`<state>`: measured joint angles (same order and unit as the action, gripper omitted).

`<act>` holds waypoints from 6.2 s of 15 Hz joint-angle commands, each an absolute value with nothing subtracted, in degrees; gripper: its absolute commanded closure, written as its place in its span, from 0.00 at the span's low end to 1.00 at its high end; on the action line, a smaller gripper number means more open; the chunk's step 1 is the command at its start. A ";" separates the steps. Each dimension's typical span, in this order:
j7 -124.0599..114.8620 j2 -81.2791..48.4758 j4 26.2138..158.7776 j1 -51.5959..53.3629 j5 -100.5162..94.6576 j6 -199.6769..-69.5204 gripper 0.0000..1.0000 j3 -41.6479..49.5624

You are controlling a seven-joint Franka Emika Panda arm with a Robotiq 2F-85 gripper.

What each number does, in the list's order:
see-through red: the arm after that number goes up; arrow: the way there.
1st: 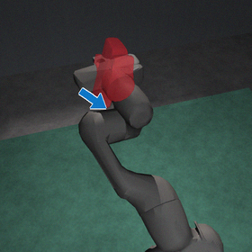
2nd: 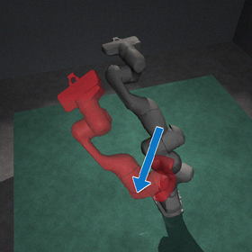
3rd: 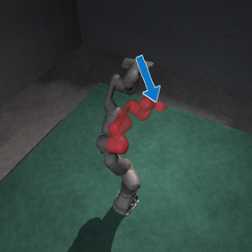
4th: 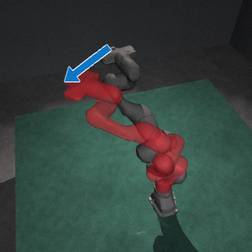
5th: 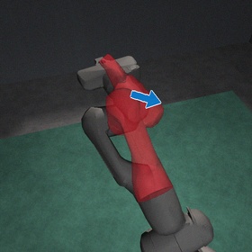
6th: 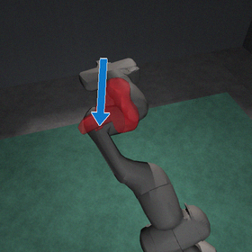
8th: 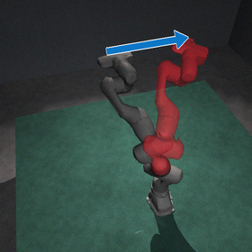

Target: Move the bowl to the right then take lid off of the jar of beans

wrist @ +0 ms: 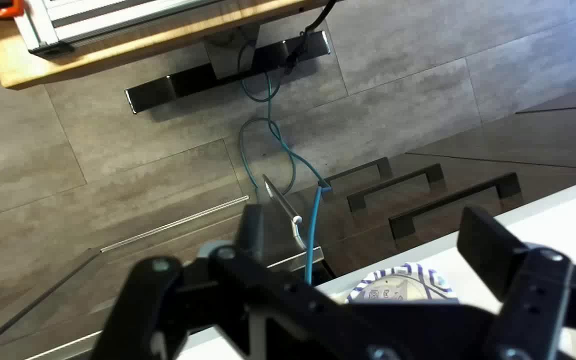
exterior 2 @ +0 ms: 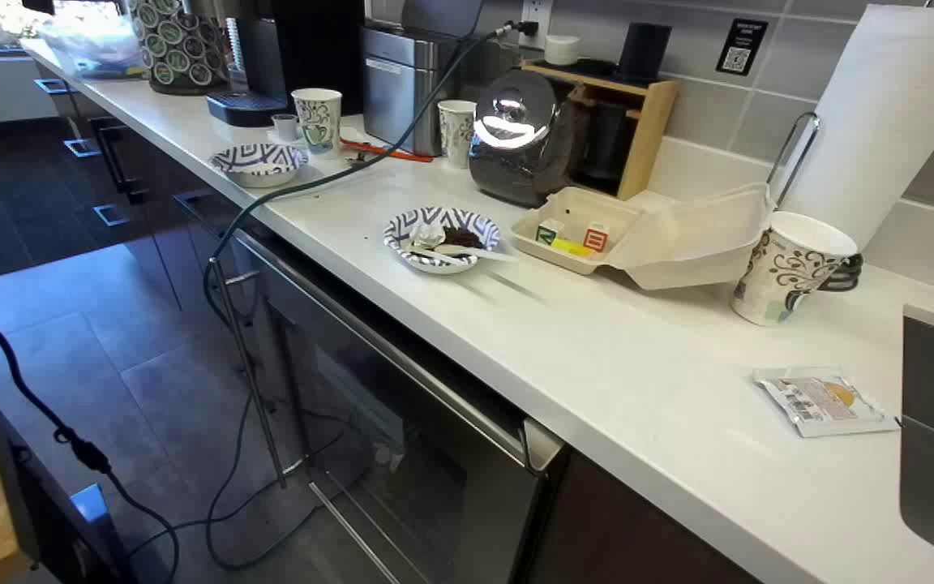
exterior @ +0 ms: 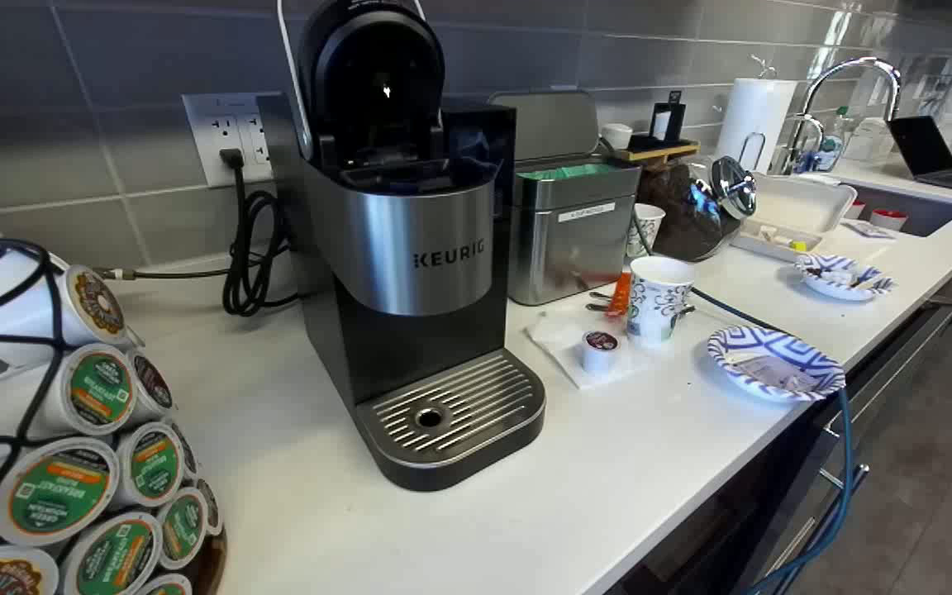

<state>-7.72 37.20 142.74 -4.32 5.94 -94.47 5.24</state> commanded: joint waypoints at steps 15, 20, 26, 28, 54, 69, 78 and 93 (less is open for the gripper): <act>-7.33 22.40 148.34 -3.54 24.29 -126.48 0.00 6.49; -6.89 18.09 149.10 -2.74 26.47 -132.92 0.00 6.15; 3.36 11.75 147.99 -0.27 37.06 -136.78 0.00 8.60; 9.30 9.29 147.28 -0.28 43.38 -136.66 0.00 9.62; 36.43 -6.94 138.90 -5.92 64.49 -135.46 0.92 6.81; 39.94 6.79 140.95 -7.82 66.57 -139.46 0.99 8.66; 48.58 2.81 137.33 -7.76 86.20 -160.47 0.99 9.91; 56.98 -14.07 129.64 -7.03 104.50 -166.44 0.99 8.31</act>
<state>54.57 -10.39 132.04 -7.82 100.69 -164.38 8.82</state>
